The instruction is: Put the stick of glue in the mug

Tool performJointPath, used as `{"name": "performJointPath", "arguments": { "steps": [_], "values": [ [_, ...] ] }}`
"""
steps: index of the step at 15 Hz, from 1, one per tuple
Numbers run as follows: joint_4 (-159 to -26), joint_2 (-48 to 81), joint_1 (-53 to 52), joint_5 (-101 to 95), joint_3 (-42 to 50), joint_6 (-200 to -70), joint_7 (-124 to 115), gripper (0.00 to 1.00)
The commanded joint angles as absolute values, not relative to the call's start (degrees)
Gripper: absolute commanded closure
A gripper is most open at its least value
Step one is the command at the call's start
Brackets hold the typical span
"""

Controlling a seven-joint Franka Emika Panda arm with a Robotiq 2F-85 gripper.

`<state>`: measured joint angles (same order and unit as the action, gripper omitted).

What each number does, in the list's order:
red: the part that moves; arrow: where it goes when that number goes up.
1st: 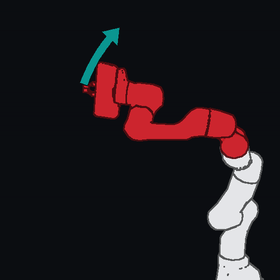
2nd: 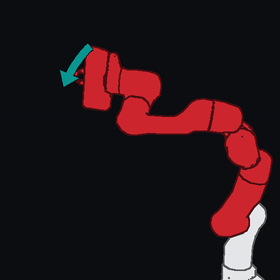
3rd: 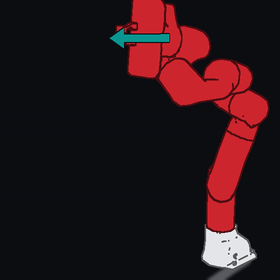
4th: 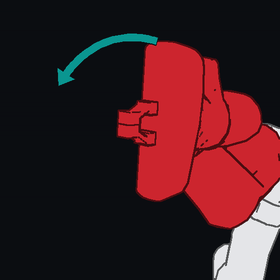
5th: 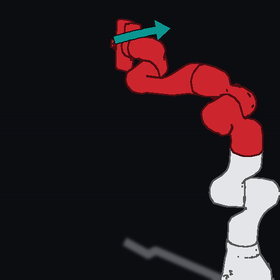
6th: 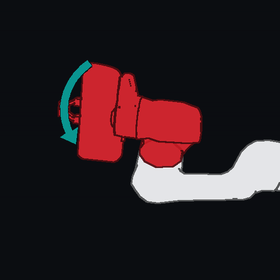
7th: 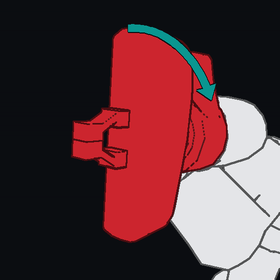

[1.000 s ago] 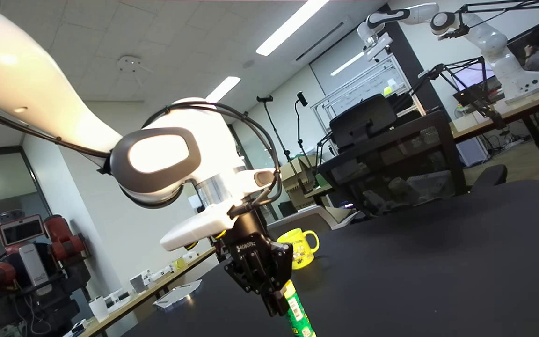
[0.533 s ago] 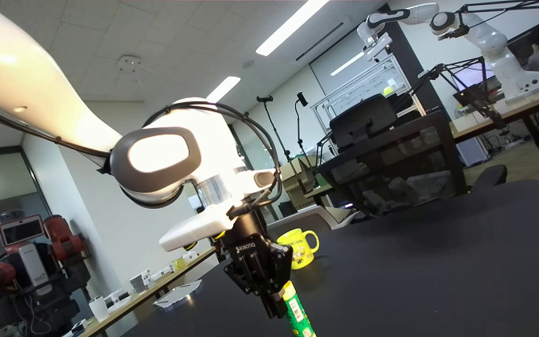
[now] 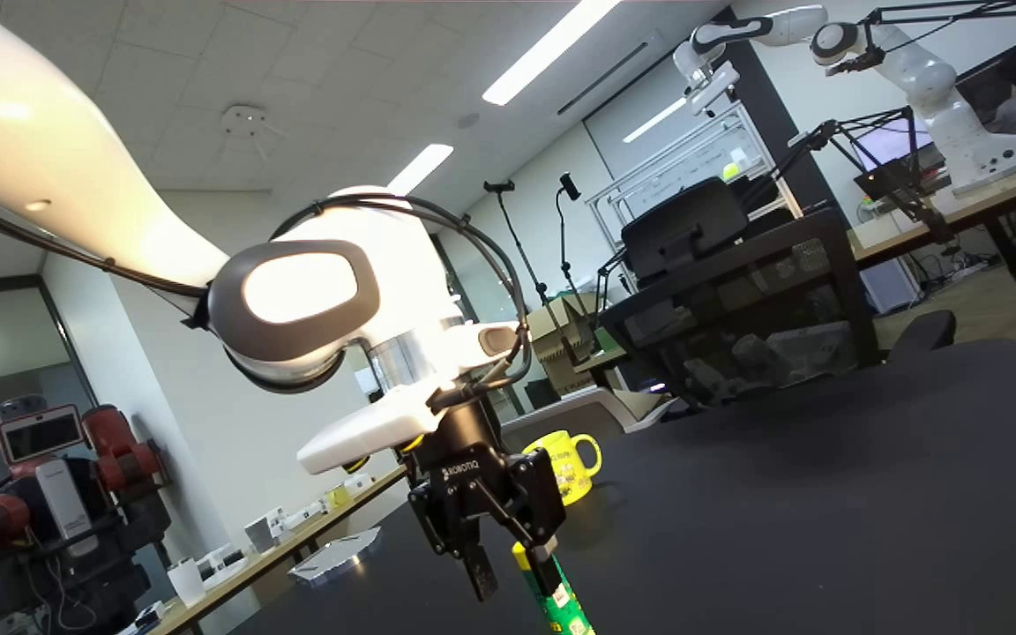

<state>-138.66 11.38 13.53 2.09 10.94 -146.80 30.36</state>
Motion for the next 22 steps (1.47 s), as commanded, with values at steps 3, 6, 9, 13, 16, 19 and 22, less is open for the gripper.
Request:
{"name": "performJointPath", "arguments": {
  "steps": [3, 6, 9, 13, 16, 19, 22],
  "values": [
    [-138.7, 11.7, 14.2, 0.5, 10.1, -150.6, 29.3, 0.00],
    [-139.3, 11.5, 14.3, -0.2, 9.9, -153.9, 29.6, 0.00],
    [-139.4, 11.7, 14.5, 0.0, 9.5, -154.2, 30.2, 0.26],
    [-138.5, 12.0, 14.7, 0.4, 9.6, -152.5, 29.3, 0.55],
    [-137.9, 12.3, 14.9, 0.3, 9.8, -150.4, 28.9, 0.75],
    [-137.4, 12.0, 14.6, -1.4, 10.5, -148.2, 27.7, 0.92],
    [-136.4, 10.7, 14.2, -3.6, 11.0, -145.6, 26.3, 0.92]
  ]
}}
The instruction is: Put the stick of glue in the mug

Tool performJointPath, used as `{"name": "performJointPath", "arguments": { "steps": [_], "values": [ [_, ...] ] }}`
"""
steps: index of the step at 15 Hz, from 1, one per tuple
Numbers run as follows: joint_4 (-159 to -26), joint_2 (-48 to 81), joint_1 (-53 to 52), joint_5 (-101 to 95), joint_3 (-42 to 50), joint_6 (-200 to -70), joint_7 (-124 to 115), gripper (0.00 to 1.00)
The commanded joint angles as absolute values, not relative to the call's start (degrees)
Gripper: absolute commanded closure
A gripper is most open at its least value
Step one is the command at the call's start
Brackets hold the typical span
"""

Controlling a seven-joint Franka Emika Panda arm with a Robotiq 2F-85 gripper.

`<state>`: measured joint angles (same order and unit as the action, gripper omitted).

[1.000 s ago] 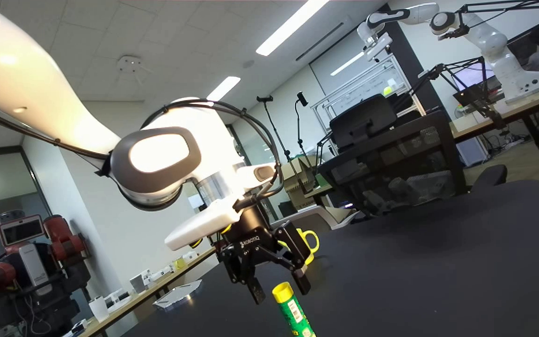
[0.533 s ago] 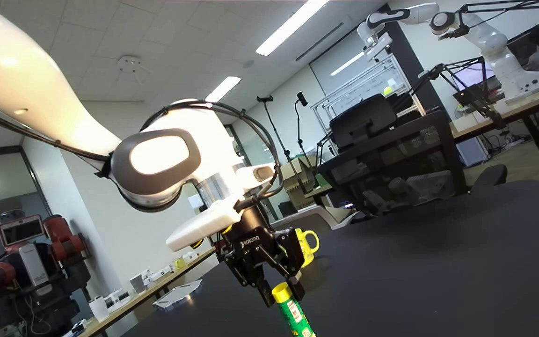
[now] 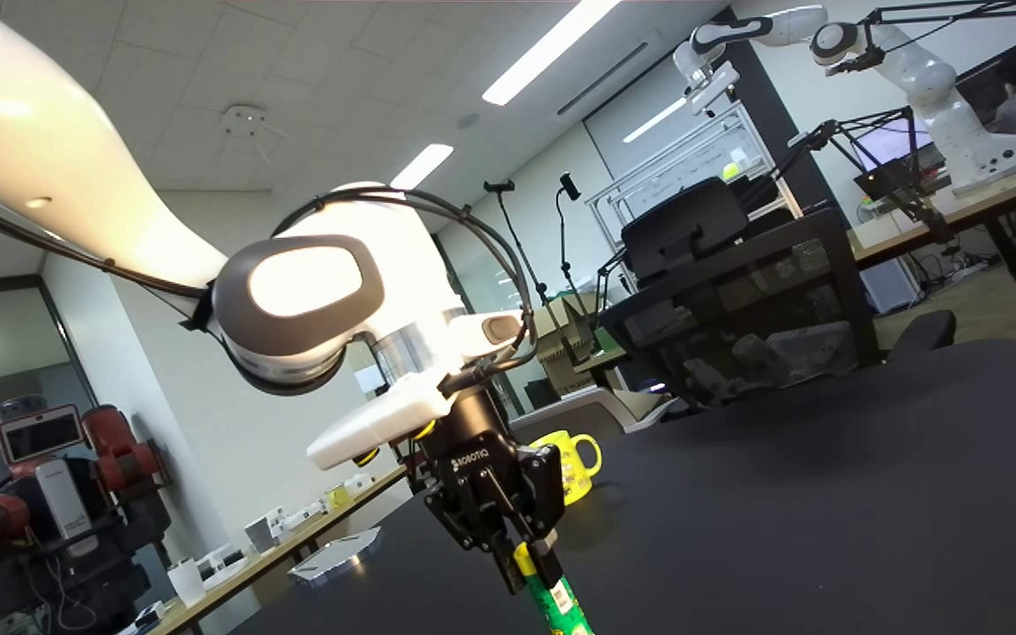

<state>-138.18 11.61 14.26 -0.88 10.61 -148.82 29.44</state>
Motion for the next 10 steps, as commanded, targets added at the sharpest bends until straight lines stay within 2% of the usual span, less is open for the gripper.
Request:
{"name": "performJointPath", "arguments": {
  "steps": [1, 10],
  "values": [
    [-135.9, 10.1, 14.1, -4.4, 11.1, -144.3, 25.7, 0.92],
    [-134.2, 2.8, 12.7, -9.6, 10.9, -137.3, 22.9, 0.92]
  ]
}}
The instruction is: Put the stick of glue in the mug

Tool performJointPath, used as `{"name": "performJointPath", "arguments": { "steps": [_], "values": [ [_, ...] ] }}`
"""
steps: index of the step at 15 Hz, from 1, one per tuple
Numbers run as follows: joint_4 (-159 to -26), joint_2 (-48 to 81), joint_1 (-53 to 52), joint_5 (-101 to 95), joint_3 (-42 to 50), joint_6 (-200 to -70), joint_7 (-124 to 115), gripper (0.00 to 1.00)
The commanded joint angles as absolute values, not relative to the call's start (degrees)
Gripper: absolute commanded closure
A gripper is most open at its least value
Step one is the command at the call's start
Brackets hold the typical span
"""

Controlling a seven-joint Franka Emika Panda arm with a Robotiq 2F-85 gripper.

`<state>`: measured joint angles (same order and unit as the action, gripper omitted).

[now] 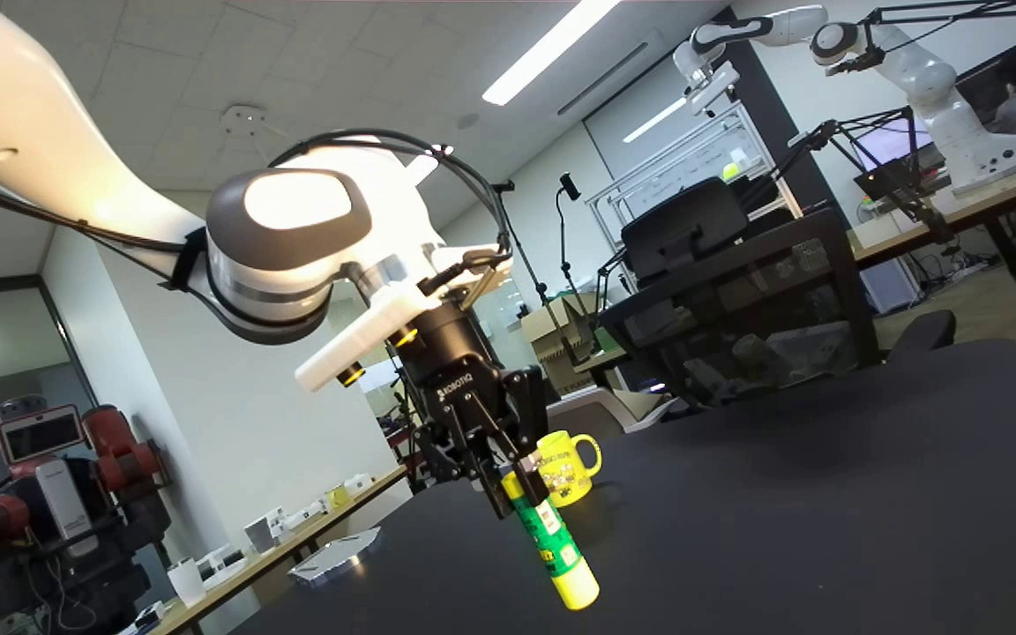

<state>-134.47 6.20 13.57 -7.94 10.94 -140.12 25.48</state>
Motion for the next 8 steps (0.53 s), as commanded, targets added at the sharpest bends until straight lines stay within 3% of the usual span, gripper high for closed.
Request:
{"name": "performJointPath", "arguments": {
  "steps": [1, 8],
  "values": [
    [-134.1, 1.8, 12.5, -9.5, 10.8, -136.9, 22.9, 0.92],
    [-134.0, -3.5, 11.3, -9.9, 10.5, -131.8, 23.6, 0.92]
  ]
}}
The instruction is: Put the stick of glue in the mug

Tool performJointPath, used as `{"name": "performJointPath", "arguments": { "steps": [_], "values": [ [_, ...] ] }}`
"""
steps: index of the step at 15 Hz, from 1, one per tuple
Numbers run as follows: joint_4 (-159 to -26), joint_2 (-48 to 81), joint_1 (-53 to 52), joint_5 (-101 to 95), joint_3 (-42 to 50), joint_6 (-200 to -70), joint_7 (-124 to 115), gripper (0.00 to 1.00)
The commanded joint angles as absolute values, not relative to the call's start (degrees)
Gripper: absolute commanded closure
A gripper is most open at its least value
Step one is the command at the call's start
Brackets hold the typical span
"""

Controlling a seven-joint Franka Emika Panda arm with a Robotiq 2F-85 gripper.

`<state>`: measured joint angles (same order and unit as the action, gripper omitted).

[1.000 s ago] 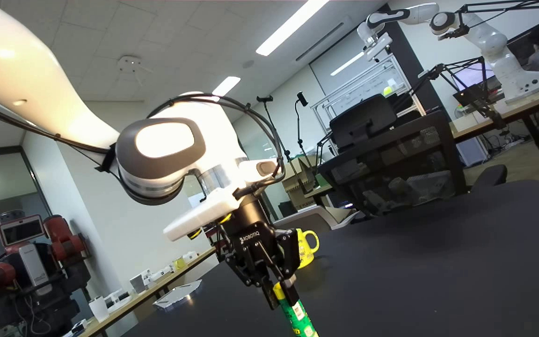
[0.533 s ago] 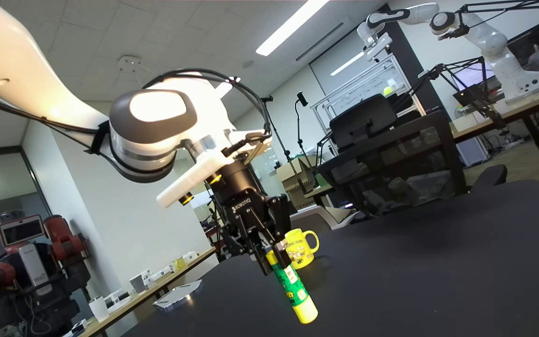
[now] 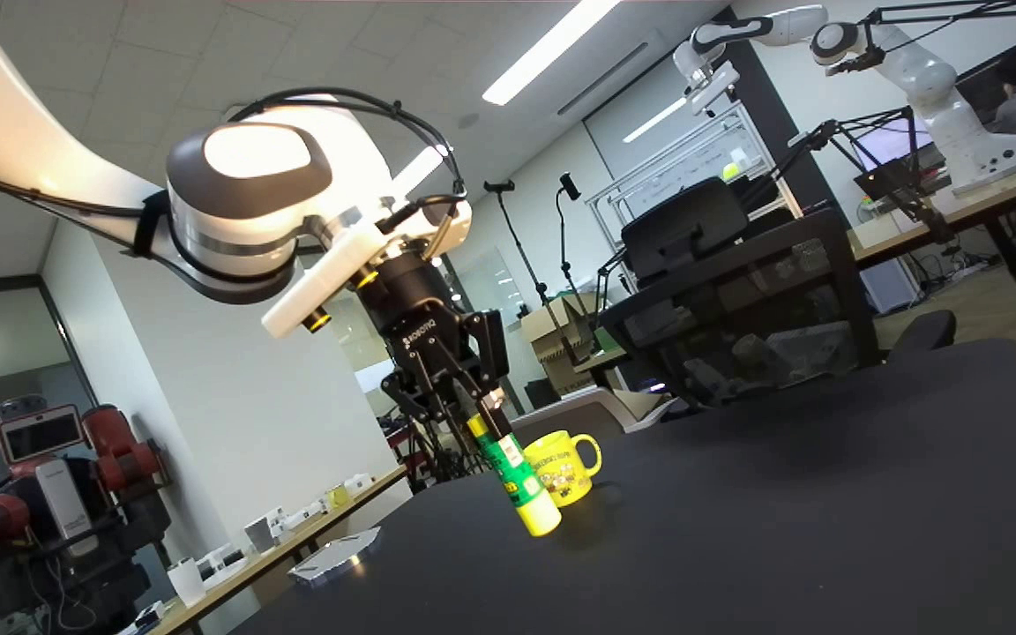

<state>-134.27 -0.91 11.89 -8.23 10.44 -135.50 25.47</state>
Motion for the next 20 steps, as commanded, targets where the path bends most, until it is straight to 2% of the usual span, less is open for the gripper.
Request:
{"name": "performJointPath", "arguments": {
  "steps": [1, 14, 15, 20],
  "values": [
    [-134.2, -1.6, 11.4, -8.4, 10.7, -134.4, 25.4, 0.67],
    [-134.2, -2.8, 11.3, -8.9, 10.8, -132.9, 25.4, 0.67],
    [-134.2, -2.8, 11.3, -8.9, 10.8, -132.9, 25.4, 0.92],
    [-130.6, -0.6, 10.5, -8.8, 10.0, -135.6, 24.0, 0.92]
  ]
}}
